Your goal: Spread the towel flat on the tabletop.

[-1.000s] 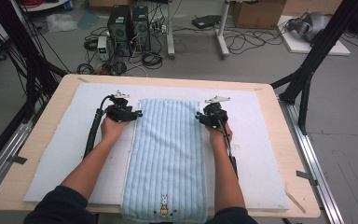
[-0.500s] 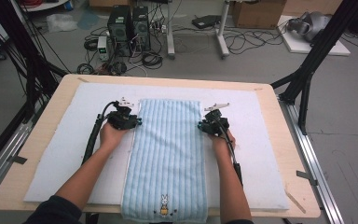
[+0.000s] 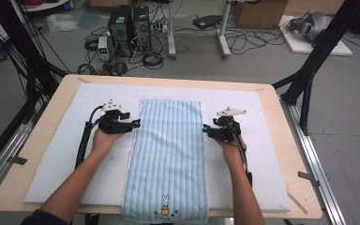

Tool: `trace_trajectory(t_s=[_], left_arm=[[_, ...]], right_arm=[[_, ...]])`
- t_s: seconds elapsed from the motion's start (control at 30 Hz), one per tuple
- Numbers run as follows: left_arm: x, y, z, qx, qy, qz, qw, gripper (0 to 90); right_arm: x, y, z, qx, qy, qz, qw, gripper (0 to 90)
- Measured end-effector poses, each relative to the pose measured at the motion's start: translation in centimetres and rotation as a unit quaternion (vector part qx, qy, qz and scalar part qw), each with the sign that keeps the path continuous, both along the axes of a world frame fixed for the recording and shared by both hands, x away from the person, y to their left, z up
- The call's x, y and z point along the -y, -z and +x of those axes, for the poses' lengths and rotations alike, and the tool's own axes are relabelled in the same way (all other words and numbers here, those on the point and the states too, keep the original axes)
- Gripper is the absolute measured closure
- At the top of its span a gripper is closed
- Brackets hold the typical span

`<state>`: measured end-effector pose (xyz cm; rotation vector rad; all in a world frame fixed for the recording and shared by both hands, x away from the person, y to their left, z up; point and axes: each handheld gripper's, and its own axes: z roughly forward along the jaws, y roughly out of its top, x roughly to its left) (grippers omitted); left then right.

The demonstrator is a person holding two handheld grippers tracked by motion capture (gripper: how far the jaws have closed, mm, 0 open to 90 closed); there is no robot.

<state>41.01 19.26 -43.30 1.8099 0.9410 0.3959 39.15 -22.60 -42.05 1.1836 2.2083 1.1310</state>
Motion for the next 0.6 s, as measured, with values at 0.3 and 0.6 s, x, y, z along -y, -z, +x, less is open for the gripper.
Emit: trace_trajectory(t_s=[0.3,0.6], left_arm=[[-1.1,-1.5,-3.2,0.039,0.046,-0.049,0.997,17.7],[-1.7,-1.4,-5.3,0.05,0.043,-0.063,0.9958,17.6]], right_arm=[[1.1,-0.9,-5.1,0.056,-0.031,0.026,0.9976,27.3],[2.4,-0.5,-6.7,0.077,-0.012,0.032,0.9965,11.2]])
